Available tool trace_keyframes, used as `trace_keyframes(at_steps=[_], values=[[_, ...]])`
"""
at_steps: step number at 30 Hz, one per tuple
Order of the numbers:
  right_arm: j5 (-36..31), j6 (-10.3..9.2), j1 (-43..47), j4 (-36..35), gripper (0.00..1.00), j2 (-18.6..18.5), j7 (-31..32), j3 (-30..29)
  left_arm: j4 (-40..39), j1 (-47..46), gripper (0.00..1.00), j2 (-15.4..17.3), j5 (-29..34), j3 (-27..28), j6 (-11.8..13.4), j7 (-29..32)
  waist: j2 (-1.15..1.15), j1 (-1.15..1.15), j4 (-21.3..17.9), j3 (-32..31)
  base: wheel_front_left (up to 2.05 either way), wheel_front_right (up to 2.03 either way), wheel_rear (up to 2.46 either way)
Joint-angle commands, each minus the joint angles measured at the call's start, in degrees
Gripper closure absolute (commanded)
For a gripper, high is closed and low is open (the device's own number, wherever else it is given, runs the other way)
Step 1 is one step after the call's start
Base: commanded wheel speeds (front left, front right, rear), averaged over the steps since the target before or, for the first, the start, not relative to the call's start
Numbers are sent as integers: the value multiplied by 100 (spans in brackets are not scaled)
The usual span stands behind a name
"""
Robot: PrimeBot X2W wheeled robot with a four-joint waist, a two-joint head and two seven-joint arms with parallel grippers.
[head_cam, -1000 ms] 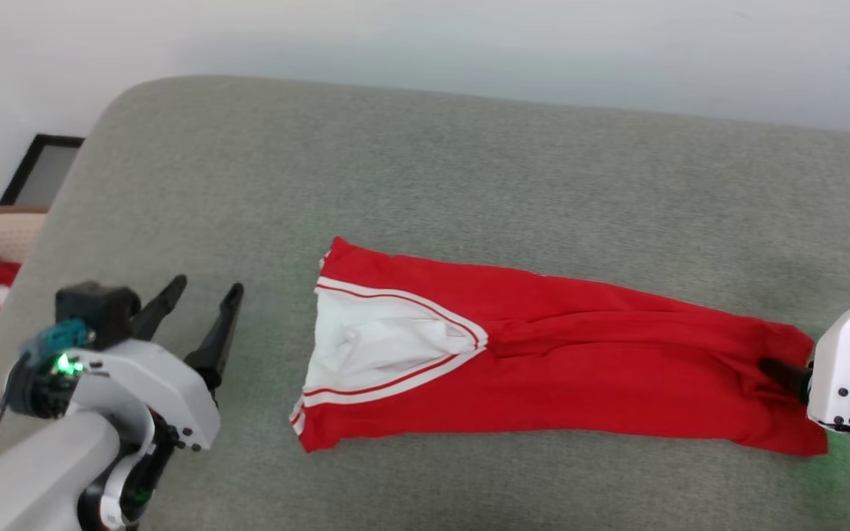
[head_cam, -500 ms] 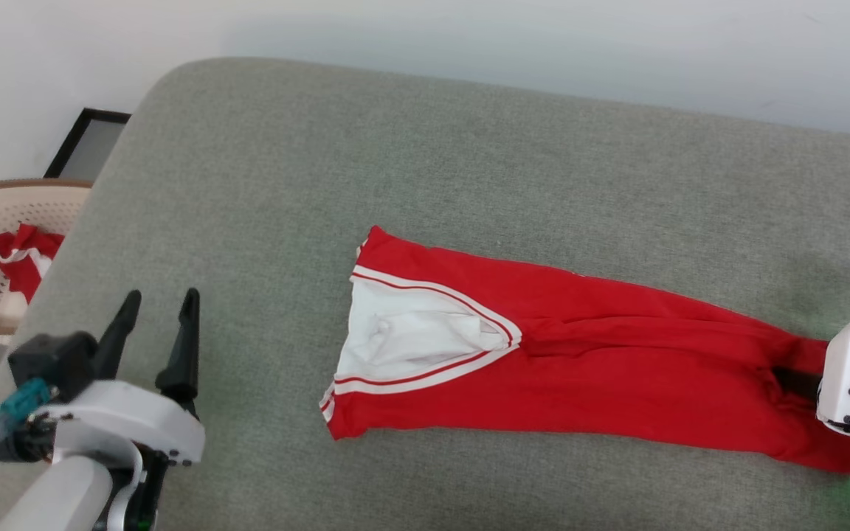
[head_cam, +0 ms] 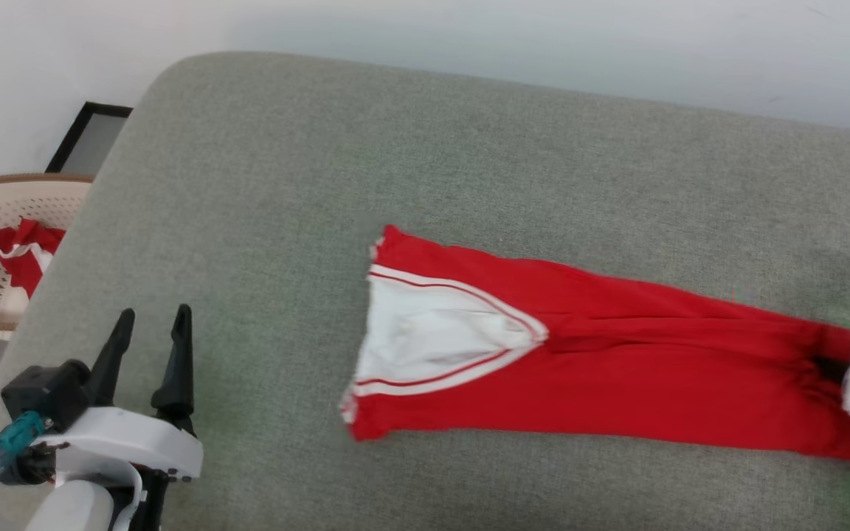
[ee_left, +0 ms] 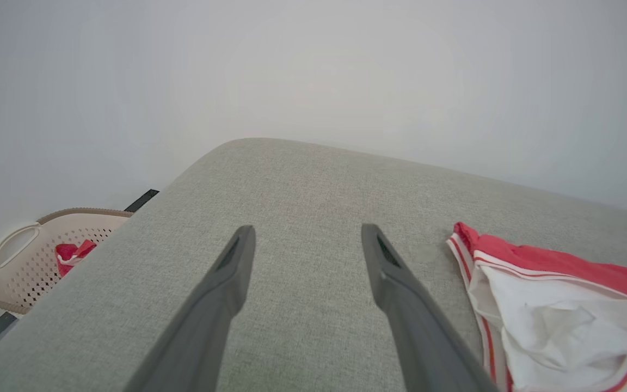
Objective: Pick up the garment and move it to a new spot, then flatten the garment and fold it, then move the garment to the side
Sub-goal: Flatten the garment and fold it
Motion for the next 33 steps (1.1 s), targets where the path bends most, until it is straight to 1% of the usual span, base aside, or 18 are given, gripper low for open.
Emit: trace_keyframes(at_steps=[1, 9, 11, 14, 17, 21, 24, 26, 29, 33], values=[[-120, -28, 98, 140, 100, -201, -3, -153, 32, 51, 0, -61, 85, 75, -86, -3, -1, 0, -23, 11, 0, 0, 0], [-374, -25, 212, 272, 100, -661, -121, -789, 220, 70, 0, -311, 415, 432, -373, -3, -1, 0, -183, 42, 0, 0, 0], [-366, -21, 179, 183, 100, -627, -118, -831, 256, 82, 0, -359, 456, 518, -432, -3, -1, 0, -235, 33, 0, 0, 0], [-123, -20, 221, -122, 100, -536, 3, -780, 313, 105, 0, -418, 519, 606, -479, -3, -1, 0, -299, 5, 0, 0, 0], [233, -20, 301, -631, 100, -324, 158, -763, 374, 112, 0, -465, 573, 668, -526, -3, -1, 0, -344, -34, 0, 0, 0], [624, -20, 442, -1484, 100, 75, 470, -657, 430, 74, 0, -507, 641, 694, -563, -3, -1, 0, -341, -89, 0, 0, 0], [768, -20, 503, -2088, 100, 427, 682, -463, 440, 32, 0, -554, 692, 678, -600, -3, -1, 0, -290, -115, 0, 0, 0], [744, -20, 477, -2366, 100, 627, 763, -322, 449, 2, 0, -581, 720, 661, -620, -4, -1, 0, -233, -116, 0, 0, 0], [646, -20, 310, -2522, 100, 973, 818, -2, 487, -46, 0, -629, 737, 608, -664, -4, -1, 0, -133, -106, 0, 0, 0], [472, -20, 71, -2255, 100, 1317, 639, 371, 566, -171, 0, -698, 754, 523, -706, -4, -1, 0, 42, -91, 0, 0, 0]])
